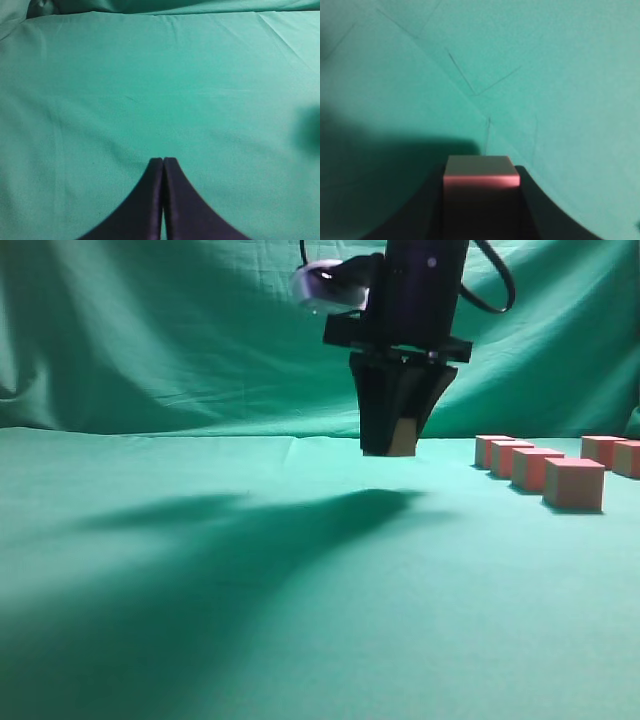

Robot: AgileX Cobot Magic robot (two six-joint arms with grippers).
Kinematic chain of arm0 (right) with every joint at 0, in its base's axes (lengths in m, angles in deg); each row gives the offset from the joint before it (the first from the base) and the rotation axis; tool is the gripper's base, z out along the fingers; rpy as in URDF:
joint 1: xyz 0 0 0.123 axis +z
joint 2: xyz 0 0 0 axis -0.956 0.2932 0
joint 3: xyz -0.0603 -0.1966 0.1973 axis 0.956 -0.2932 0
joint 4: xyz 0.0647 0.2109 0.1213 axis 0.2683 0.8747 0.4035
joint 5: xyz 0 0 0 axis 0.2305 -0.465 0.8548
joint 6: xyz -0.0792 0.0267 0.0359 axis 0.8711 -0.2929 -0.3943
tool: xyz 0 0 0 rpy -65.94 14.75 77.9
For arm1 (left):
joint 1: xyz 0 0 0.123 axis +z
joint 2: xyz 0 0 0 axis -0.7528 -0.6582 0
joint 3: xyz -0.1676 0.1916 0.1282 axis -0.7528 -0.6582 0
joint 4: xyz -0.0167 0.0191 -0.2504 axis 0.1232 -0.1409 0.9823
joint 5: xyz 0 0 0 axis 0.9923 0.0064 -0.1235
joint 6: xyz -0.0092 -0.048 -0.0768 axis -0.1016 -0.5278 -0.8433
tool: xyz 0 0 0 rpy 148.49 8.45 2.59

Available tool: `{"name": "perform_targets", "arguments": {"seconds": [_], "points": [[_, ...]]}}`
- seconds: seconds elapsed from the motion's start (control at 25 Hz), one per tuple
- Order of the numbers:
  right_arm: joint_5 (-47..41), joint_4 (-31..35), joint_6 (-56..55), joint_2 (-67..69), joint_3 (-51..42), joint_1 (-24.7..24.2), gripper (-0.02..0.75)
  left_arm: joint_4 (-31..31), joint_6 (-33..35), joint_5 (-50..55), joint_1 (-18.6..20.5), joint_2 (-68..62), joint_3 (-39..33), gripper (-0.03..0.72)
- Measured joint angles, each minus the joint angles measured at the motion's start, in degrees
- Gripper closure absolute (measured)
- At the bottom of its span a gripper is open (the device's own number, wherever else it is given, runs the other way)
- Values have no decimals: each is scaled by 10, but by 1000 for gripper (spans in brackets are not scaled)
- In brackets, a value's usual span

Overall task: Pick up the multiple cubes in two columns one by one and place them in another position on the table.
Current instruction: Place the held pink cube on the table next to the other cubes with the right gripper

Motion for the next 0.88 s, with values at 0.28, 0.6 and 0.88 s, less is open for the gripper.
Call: {"name": "perform_targets", "arguments": {"seconds": [0.28,0.6,0.88], "points": [[16,0,14,33,9,0,474,0,0,0,0,0,0,688],[42,-30,-9,36,10,0,474,0,0,0,0,0,0,688],[44,-36,-25,36,10,0,474,0,0,0,0,0,0,688]]}}
